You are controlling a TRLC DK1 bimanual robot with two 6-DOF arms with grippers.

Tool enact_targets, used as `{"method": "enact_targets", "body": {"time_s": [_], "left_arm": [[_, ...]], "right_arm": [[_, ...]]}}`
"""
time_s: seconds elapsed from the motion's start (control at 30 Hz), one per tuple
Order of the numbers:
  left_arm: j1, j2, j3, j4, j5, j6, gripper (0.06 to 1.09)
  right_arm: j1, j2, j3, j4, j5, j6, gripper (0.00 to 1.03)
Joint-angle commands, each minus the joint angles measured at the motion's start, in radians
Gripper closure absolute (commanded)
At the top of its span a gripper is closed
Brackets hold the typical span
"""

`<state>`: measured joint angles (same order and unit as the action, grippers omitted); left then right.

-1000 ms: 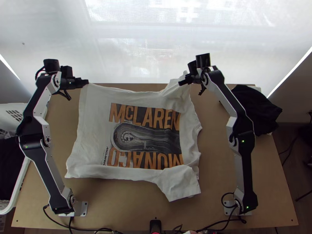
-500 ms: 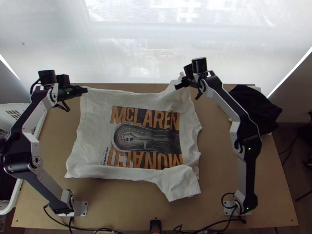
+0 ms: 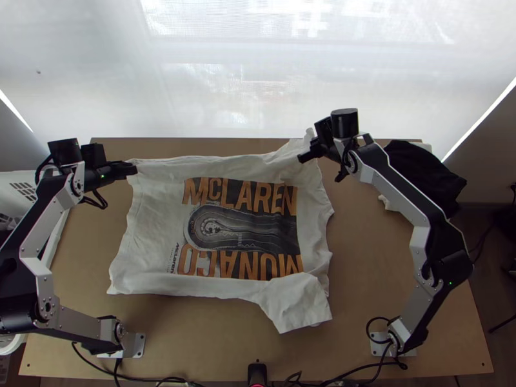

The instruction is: Fold the t-shirt

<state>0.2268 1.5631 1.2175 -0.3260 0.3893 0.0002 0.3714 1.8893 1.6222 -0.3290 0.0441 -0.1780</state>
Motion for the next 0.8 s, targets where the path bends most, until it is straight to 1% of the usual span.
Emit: {"method": "enact_targets", "body": {"time_s": [0.0,0.2,0.53,0.77], "left_arm": [[0.008,-0.095,-0.087,-0.002,0.006,0.004,1.05],[0.008,-0.146,-0.13,-0.008,0.01,0.004,1.05],[0.023,-0.222,-0.214,-0.018,0.011,0.017,1.05],[0.051,-0.265,-0.302,-0.021,0.011,0.049,1.05]], "right_arm": [[0.012,-0.173,-0.225,0.028,-0.003,0.011,1.0],[0.026,-0.289,-0.367,0.034,-0.003,0.025,1.0],[0.038,-0.423,-0.501,0.034,-0.003,0.038,1.0],[0.057,-0.492,-0.593,0.034,-0.003,0.058,1.0]]}}
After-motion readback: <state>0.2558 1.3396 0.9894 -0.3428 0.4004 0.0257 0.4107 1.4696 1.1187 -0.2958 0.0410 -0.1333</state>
